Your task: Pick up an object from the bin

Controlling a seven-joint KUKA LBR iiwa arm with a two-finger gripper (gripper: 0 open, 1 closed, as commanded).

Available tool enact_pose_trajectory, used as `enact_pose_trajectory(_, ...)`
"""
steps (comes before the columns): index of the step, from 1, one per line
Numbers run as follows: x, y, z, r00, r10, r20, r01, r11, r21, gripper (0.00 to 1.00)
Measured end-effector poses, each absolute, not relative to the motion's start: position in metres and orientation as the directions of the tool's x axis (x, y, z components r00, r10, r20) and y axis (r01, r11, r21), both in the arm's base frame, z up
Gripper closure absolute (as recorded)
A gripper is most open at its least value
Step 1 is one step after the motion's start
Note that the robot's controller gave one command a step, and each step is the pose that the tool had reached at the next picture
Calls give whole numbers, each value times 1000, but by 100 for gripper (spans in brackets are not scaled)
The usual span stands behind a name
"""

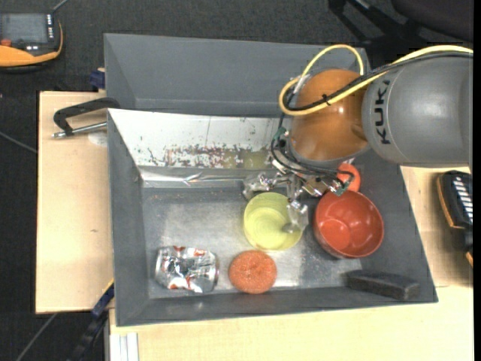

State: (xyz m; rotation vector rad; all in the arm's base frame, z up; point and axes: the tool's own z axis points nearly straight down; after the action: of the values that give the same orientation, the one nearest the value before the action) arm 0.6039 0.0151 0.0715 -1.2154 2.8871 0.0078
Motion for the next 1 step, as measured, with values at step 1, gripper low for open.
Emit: enact_pose_trajectory(1,601,46,71,-529,-849,-15,-849,529,-3,0)
